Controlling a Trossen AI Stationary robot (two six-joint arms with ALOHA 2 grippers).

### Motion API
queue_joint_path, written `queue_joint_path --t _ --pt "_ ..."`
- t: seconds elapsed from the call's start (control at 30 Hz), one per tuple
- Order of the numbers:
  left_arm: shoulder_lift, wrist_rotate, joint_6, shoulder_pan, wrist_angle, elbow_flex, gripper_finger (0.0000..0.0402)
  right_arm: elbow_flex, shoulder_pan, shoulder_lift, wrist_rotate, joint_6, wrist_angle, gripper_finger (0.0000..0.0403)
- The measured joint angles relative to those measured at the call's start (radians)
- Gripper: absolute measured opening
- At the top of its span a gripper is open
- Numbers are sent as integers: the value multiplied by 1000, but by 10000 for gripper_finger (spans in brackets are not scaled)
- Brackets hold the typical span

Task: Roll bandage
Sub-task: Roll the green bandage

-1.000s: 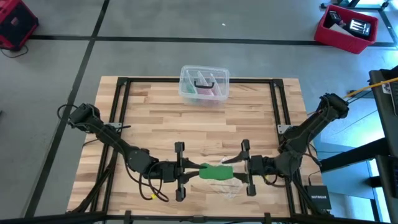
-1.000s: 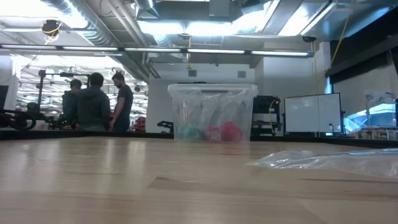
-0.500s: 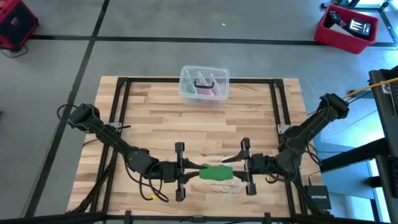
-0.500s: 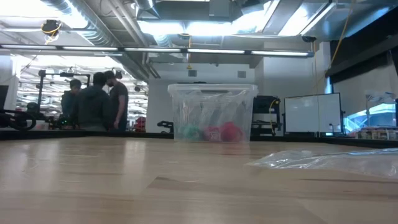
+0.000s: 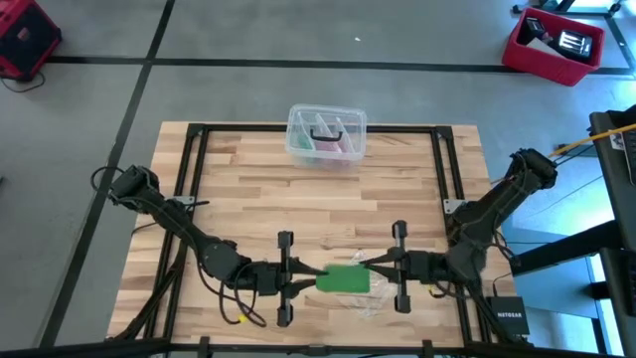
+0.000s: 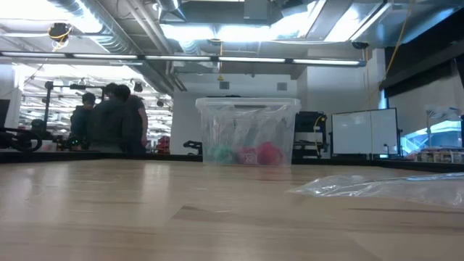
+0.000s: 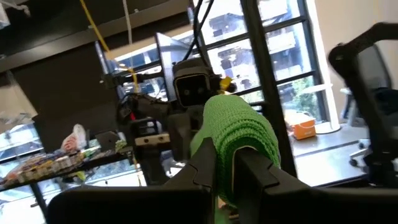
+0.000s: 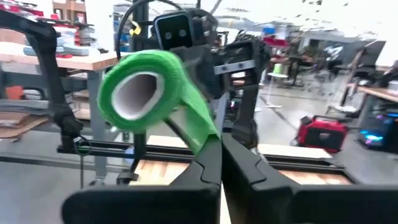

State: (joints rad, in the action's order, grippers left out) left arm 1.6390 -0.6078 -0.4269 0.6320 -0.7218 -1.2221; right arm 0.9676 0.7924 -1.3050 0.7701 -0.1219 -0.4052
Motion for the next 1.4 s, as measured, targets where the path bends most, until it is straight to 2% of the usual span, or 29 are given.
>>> queue_joint_path --t 0.17,0.23,0.57,0.73,0.87,1.0,1.2,1.4 --pt "1 -8 -28 47 -22 0 21 0 77 27 153 -37 38 3" --pt "1 -13 -51 58 -27 0 21 0 94 28 180 -41 38 3" --pt "1 7 2 -2 -49 0 21 0 61 -10 72 -4 43 4" --pt "1 6 32 -38 -36 0 21 0 29 -23 11 -2 45 24" --pt "0 6 47 -46 -25 0 21 0 31 -19 3 -4 43 54" --pt "0 4 31 -34 -23 0 21 0 46 3 7 -15 49 109" --pt "0 3 -6 -9 -28 -1 21 0 121 81 118 -15 240 187" --pt "-1 1 -11 -4 -29 -1 21 0 180 90 103 116 389 209"
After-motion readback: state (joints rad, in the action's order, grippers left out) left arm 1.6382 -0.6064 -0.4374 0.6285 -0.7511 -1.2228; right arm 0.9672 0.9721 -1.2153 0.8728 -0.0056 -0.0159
